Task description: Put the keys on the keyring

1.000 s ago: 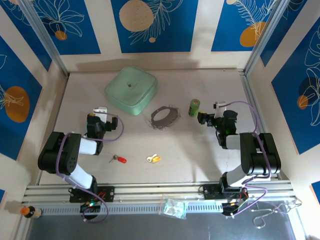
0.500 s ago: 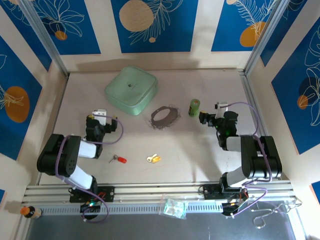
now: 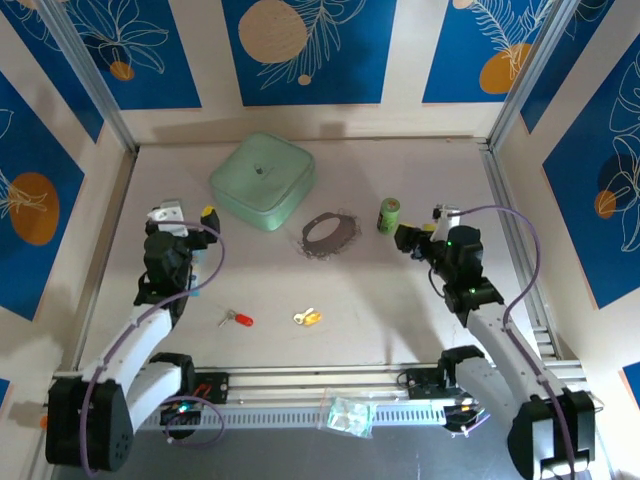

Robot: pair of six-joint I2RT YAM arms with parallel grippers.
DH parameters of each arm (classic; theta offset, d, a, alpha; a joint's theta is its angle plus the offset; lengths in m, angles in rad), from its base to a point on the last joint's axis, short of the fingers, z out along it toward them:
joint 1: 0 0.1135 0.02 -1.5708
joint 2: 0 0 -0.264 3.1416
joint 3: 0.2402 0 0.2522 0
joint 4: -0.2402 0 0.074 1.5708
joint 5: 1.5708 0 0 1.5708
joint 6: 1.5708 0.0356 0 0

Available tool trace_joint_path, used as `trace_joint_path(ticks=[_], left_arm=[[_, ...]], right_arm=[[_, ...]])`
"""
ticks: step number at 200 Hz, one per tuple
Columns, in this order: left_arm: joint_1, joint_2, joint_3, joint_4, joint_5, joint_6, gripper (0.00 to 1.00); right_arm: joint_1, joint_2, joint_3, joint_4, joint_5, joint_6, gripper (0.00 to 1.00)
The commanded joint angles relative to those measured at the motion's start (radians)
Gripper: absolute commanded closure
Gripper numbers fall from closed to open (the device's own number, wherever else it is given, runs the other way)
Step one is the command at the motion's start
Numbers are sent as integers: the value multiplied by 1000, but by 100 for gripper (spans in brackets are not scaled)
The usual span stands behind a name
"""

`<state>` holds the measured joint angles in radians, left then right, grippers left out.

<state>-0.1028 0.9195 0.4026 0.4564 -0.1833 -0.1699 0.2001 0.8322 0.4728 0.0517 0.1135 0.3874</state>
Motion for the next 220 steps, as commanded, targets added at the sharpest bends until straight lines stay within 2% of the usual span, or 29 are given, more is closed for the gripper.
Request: trace_joint_path(ticks=[1, 17, 32, 55, 70, 94, 118, 171, 220], left_arm=[[-7, -61, 17, -260, 76, -172, 2], [-29, -83, 11, -302, 173, -231, 5], [-75, -81, -24, -277, 239, -282, 7], [-189, -51, -66, -249, 211, -343, 9], [-269, -3, -50, -267, 182, -361, 11], [-354, 84, -12, -293, 175, -412, 12], [-419, 145, 1, -267, 164, -442, 12], [-434, 185, 22, -224, 165, -359, 12], [-437, 130, 20, -285, 156, -374, 12]], right_arm=[[114, -8, 44, -250, 25, 107, 39], [231, 23, 47, -263, 42, 157, 51], [335, 82, 62, -262, 64, 180, 53], [426, 235, 149, -292, 73, 163, 52], [433, 364, 244, -329, 26, 134, 50], [435, 560, 425, -429, 9, 86, 58], [431, 725, 587, -515, 44, 21, 63], [399, 932, 784, -591, 20, -95, 65], [405, 1051, 897, -650, -49, -114, 74]])
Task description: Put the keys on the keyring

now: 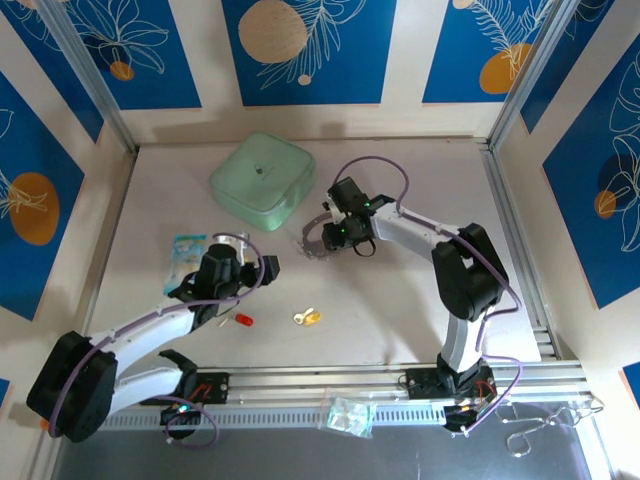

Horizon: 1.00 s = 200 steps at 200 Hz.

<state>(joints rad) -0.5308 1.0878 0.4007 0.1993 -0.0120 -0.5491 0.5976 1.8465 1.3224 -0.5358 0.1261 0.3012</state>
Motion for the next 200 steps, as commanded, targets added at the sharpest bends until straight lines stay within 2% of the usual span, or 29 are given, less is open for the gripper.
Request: trace_joint_path(ticks=[1, 105, 200], left_arm=[[-9, -40, 22, -29, -15, 5, 12], [-8, -129, -5, -82, -60, -5, 13], [-9, -138, -6, -88, -74, -22, 15]], right_arm=[[9, 39, 48, -62, -63, -27, 74], [55, 156, 138, -148, 54, -44, 74], [55, 169, 154, -176, 100, -47, 82]])
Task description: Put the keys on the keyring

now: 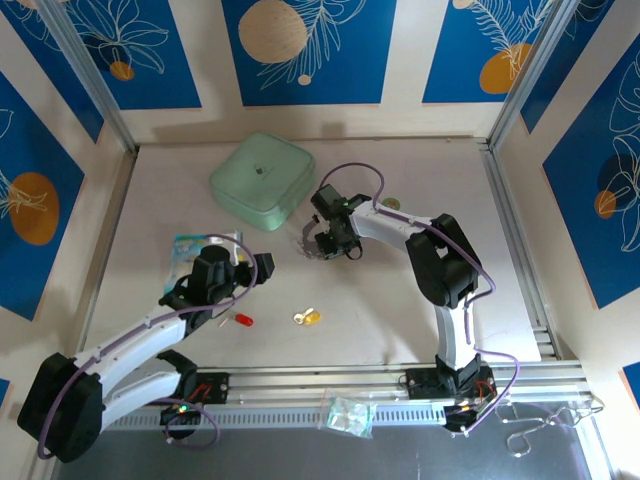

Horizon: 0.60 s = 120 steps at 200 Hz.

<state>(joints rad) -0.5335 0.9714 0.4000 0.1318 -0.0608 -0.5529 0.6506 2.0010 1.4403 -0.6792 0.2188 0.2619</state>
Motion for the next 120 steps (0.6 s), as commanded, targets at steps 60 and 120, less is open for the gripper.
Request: trace_joint_path(ticks=[60, 120], left_arm=[[-6, -35, -6, -40, -45, -18, 16], [-6, -48, -4, -50, -45, -15, 17]], right_arm=[[4, 33, 53, -42, 12, -13, 82], [-3, 42, 52, -49, 17, -16, 83]])
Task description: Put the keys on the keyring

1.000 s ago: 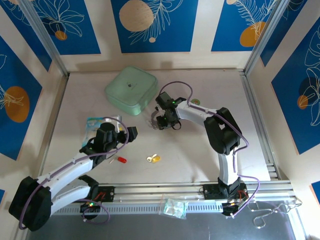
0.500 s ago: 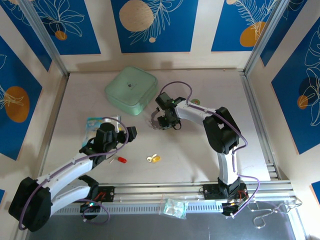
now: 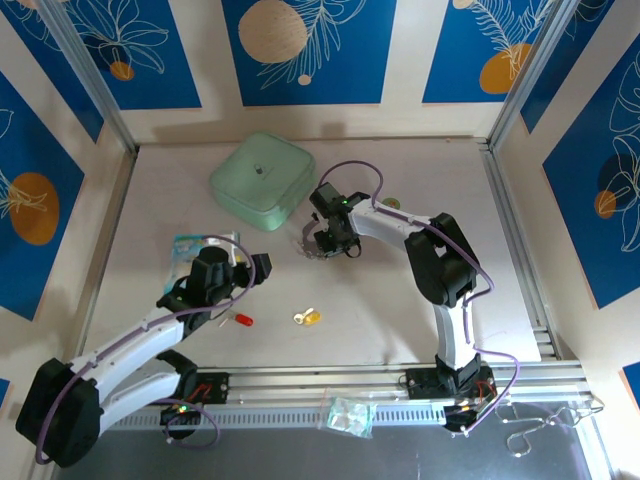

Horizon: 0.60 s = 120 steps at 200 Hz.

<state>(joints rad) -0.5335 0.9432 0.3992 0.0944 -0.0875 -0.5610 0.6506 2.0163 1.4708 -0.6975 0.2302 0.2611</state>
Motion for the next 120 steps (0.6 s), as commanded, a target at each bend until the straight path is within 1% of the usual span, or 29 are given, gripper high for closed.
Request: trace_joint_path(ticks=[1, 48, 68, 82, 101, 120], left_arm=[[-6, -20, -3, -13, -18, -7, 17], [-6, -35, 0, -22, -29, -7, 17], [-6, -44, 1, -28, -36, -8, 17], [-5, -51, 6, -41, -41, -3, 17], [-6, -67, 14, -68, -53, 9, 17], [-6, -89, 26, -95, -67, 35, 17]], right_arm=[[-3, 27, 22, -31, 5, -16, 83], [-6, 30, 23, -31, 0, -17, 84], [-6, 30, 22, -31, -3, -20, 89], [-6, 24, 20, -30, -6, -23, 95], [-5, -5, 6, -17, -3, -30, 99], [4, -57, -17, 6, 15, -49, 100]])
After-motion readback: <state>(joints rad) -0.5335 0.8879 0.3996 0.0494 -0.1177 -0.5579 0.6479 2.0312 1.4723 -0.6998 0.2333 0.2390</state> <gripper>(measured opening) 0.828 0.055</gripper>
